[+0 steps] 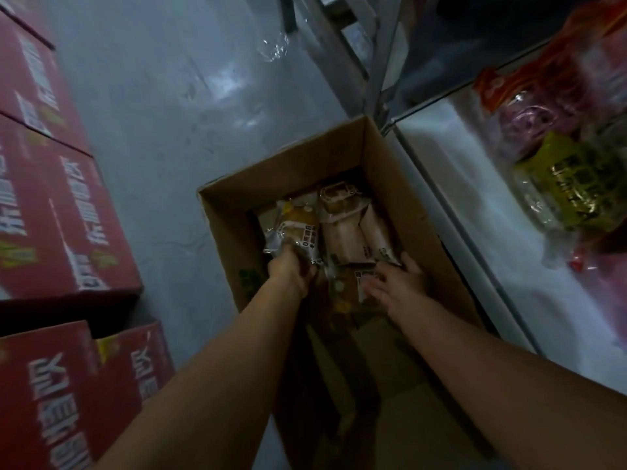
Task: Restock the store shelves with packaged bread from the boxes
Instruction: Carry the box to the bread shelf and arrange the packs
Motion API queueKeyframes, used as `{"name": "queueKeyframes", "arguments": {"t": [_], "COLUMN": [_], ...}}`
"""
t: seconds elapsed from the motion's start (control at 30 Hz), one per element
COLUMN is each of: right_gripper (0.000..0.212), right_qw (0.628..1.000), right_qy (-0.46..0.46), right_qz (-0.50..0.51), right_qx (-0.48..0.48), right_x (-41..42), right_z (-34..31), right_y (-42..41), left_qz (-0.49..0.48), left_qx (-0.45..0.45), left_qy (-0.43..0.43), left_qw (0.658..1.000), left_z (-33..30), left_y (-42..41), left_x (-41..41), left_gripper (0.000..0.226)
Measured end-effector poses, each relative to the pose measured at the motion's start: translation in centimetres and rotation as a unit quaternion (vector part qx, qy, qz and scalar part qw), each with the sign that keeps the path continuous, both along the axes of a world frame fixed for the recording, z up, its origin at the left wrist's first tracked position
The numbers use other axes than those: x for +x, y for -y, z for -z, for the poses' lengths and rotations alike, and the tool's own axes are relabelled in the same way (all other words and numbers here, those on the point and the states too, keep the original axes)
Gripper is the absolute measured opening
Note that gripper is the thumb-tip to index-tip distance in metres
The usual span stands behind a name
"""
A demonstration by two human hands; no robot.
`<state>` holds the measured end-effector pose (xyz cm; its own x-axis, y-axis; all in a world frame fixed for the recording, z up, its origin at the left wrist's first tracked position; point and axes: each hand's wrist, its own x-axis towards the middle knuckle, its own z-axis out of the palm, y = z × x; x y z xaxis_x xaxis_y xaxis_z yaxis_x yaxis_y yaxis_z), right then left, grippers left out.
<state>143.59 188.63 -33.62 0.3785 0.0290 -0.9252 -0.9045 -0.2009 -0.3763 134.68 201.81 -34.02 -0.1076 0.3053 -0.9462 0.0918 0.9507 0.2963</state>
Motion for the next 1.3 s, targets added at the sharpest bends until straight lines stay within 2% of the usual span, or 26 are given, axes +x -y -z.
{"name": "queueKeyframes", "arguments": {"t": [0.07,0.13,0.17,0.23,0.27,0.33,0.4,0.5,0.63,0.77,0.87,0.97,1.13,1.2,1.3], "right_gripper": [0.051,0.034,0.027,0.015,0.015,0.014,0.011,0.010,0.009,0.018,0.019,0.021,0.013,0.013,0.021], "right_qw": [0.998,0.993,0.992,0.991,0.990,0.988,0.988,0.984,0.965,0.926,0.887,0.853,0.801,0.778,0.725], "right_qy": [0.021,0.043,0.054,0.078,0.089,0.108,0.125,0.170,0.239,0.317,0.384,0.444,0.522,0.552,0.617], "right_qz": [0.066,0.104,0.104,0.094,0.087,0.072,0.047,-0.031,-0.110,-0.203,-0.250,-0.265,-0.281,-0.288,-0.296], "right_qx": [-0.012,-0.030,-0.041,-0.059,-0.068,-0.078,-0.072,-0.050,-0.010,0.031,0.050,0.069,0.082,0.084,0.079], "right_x": [-0.1,-0.4,-0.6,-1.0,-1.1,-1.4,-1.7,-2.5,-3.8,-4.8,-5.2,-5.6,-6.6,-6.8,-6.9], "right_z": [1.0,1.6,1.8,1.9,1.7,0.6,-1.4,-5.5,-12.1,-19.0,-24.7,-31.0,-40.2,-43.9,-49.4], "right_y": [-0.4,-0.7,-0.8,-0.7,-0.6,-0.1,0.6,1.7,2.7,3.5,4.4,5.1,6.4,6.7,7.3], "left_qz": [-0.031,-0.054,-0.051,-0.001,0.015,0.033,0.096,0.170,0.179,0.124,0.087,0.075,0.114,0.145,0.189], "left_qx": [0.012,0.035,0.044,0.073,0.091,0.118,0.170,0.222,0.197,0.137,0.091,0.058,0.035,0.051,0.095], "left_qy": [-0.016,-0.032,-0.031,-0.023,-0.028,-0.054,-0.083,-0.053,0.014,0.119,0.208,0.266,0.327,0.366,0.395], "left_qw": [0.999,0.997,0.997,0.997,0.995,0.991,0.977,0.959,0.964,0.976,0.970,0.959,0.938,0.918,0.894], "left_z": [1.3,2.0,2.3,2.8,3.0,2.2,0.2,-3.4,-8.6,-16.6,-22.4,-27.6,-37.6,-42.0,-48.3], "left_y": [0.0,-0.1,-0.2,-0.2,-0.1,0.3,0.8,1.9,3.4,4.3,4.1,3.3,3.2,3.9,4.9], "left_x": [0.8,1.3,1.3,1.0,0.6,0.0,-0.6,-2.2,-5.0,-6.6,-7.5,-8.2,-8.4,-8.4,-8.2], "left_gripper": [0.043,0.030,0.027,0.035,0.034,0.015,0.014,0.011,0.020,0.022,0.020,0.030,0.047,0.051,0.055]}}
